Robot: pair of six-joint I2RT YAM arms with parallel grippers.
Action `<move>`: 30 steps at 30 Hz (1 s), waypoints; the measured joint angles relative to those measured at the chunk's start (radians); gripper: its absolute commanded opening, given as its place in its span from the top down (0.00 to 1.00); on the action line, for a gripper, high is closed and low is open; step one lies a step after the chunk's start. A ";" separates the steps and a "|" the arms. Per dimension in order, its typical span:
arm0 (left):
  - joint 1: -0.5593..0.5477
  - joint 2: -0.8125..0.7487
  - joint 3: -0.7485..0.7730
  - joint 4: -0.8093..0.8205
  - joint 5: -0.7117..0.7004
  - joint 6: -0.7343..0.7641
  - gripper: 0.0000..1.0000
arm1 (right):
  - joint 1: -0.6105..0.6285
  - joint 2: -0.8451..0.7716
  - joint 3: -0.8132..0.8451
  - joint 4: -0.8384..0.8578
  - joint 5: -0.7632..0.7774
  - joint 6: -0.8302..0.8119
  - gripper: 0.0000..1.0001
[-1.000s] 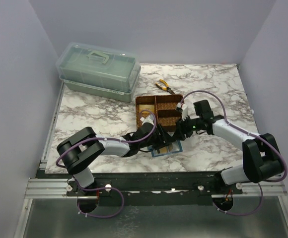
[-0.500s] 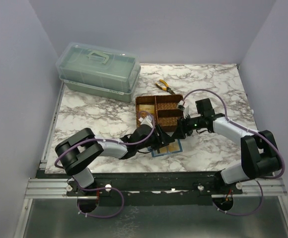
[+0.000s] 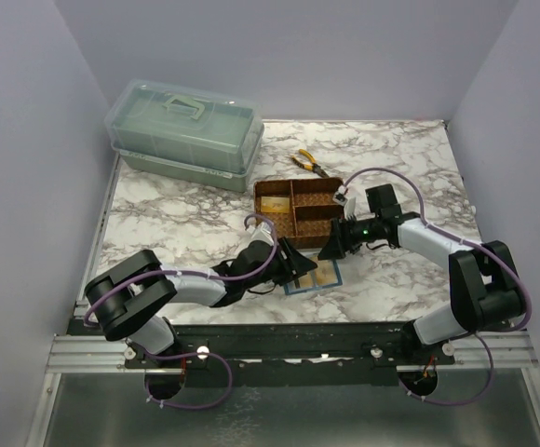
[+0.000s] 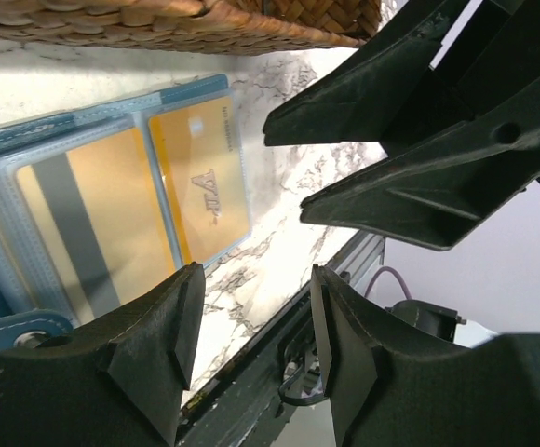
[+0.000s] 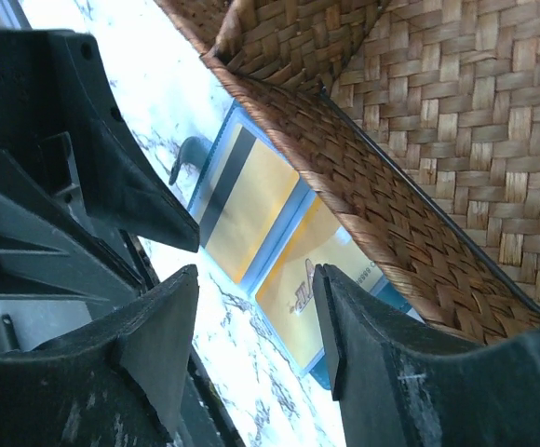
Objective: Take the credit cards out of the card holder
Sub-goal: Remove the credit card from the card holder.
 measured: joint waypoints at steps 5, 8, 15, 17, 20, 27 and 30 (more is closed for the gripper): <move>0.000 -0.002 -0.021 -0.002 -0.016 0.000 0.45 | -0.021 -0.024 -0.042 0.042 0.021 0.133 0.44; 0.000 -0.016 -0.023 -0.018 -0.028 0.002 0.45 | -0.037 -0.060 -0.085 0.053 0.038 0.192 0.45; -0.003 -0.044 -0.021 -0.071 -0.057 0.020 0.44 | -0.064 -0.058 -0.106 0.076 0.072 0.261 0.47; -0.005 -0.044 -0.019 -0.085 -0.063 0.023 0.44 | -0.067 -0.047 -0.107 0.077 0.074 0.270 0.47; -0.007 -0.044 -0.014 -0.110 -0.068 0.027 0.44 | -0.069 -0.031 -0.109 0.079 0.086 0.282 0.47; -0.007 -0.044 0.009 -0.137 -0.077 0.039 0.44 | -0.070 -0.013 -0.126 0.090 0.103 0.298 0.49; -0.007 -0.044 0.013 -0.142 -0.078 0.042 0.44 | -0.070 0.007 -0.126 0.095 0.112 0.305 0.49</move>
